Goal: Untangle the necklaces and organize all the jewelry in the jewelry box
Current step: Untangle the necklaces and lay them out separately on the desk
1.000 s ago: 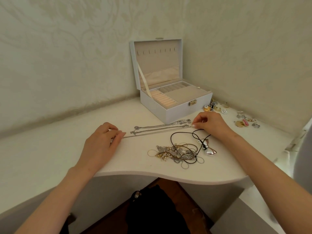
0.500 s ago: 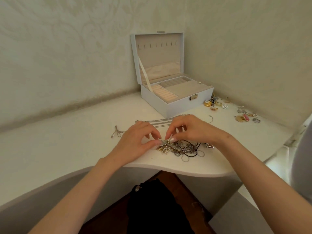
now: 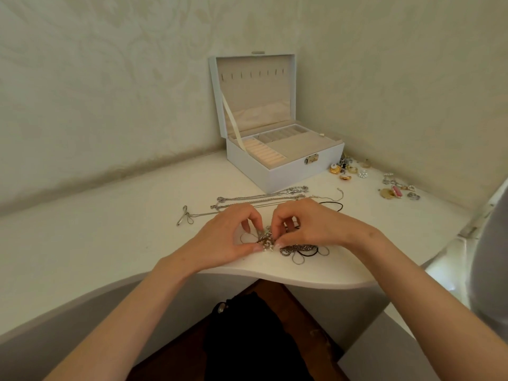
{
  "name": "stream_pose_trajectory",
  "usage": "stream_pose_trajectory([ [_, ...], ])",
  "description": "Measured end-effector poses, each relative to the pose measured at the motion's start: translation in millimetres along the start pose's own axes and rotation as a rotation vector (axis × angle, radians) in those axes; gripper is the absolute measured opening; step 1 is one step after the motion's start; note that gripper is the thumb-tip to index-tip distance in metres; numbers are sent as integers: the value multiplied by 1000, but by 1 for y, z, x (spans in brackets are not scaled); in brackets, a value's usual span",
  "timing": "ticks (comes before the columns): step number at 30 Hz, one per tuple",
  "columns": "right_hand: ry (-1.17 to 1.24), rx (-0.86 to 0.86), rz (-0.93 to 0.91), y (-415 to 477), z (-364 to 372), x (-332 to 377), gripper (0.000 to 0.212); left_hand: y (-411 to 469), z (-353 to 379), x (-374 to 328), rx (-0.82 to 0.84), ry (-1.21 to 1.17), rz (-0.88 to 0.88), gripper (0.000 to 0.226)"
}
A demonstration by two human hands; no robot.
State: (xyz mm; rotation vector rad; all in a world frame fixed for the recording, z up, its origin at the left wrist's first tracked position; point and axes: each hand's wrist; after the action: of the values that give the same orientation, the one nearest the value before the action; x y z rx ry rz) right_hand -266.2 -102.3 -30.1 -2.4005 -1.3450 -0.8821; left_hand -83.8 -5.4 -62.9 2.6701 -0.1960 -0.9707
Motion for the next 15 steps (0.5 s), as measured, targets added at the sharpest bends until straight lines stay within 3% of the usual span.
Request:
stream_pose_trajectory([
  [8,263,-117,39,-6,-13,-4,11,4,7,-11,-33,-9,-43,45],
  [15,317,-196,109,-8,-18,-19,11,3,11,-12,-5,-24,-58,53],
])
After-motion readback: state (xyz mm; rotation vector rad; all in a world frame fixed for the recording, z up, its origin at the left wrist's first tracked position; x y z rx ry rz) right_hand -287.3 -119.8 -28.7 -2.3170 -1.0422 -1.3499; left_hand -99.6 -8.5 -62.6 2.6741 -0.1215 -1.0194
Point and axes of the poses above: each hand's wrist, its own y-axis towards the middle knuckle, its own z-axis out of the palm, x = y × z, and after that the axes turned 7 degrees about -x, right-handed
